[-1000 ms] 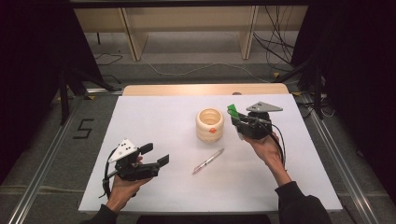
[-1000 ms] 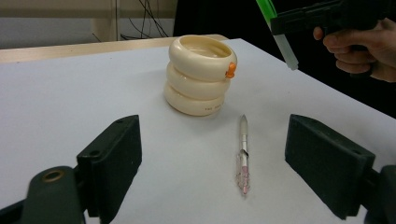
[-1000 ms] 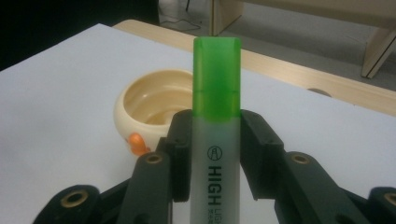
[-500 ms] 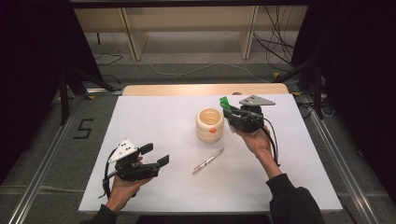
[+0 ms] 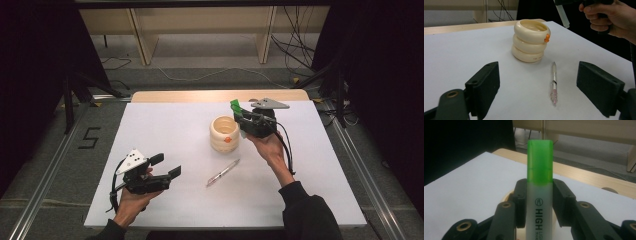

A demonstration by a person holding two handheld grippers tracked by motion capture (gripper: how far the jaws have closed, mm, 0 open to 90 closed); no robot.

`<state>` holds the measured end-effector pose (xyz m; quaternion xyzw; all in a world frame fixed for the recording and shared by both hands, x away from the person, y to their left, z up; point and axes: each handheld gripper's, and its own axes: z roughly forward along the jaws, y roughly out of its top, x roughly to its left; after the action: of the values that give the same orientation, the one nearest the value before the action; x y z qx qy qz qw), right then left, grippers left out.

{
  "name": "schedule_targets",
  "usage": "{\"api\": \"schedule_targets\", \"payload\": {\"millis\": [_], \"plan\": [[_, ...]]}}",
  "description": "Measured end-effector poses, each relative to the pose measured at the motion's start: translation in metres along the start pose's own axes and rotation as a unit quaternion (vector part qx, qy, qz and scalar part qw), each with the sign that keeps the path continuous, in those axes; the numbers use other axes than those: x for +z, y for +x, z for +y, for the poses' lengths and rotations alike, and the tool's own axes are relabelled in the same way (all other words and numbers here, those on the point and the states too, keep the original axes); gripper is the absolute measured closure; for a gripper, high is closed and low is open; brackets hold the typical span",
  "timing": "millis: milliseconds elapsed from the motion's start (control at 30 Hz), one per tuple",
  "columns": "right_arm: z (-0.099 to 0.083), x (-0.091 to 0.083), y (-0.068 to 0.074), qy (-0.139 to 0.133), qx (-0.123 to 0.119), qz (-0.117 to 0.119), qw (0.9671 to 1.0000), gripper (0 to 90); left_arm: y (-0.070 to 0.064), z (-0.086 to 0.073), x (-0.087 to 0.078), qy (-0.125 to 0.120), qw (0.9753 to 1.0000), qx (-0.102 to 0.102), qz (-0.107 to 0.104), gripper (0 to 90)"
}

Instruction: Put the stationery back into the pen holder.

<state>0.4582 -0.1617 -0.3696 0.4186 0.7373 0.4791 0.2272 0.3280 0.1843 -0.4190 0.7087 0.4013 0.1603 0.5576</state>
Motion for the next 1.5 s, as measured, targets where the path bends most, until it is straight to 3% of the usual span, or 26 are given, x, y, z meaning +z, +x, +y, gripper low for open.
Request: {"api": "schedule_targets", "payload": {"millis": [933,1500], "plan": [[0.014,0.031,0.009,-0.018,0.021,0.01,0.9996,67.3,0.002,-0.001,-0.001,-0.004,1.0,-0.002,0.003,18.7],[0.014,0.049,0.013,-0.018,0.015,0.001,0.9997,67.2,0.002,-0.001,-0.001,-0.004,1.0,-0.001,0.002,18.7]]}}
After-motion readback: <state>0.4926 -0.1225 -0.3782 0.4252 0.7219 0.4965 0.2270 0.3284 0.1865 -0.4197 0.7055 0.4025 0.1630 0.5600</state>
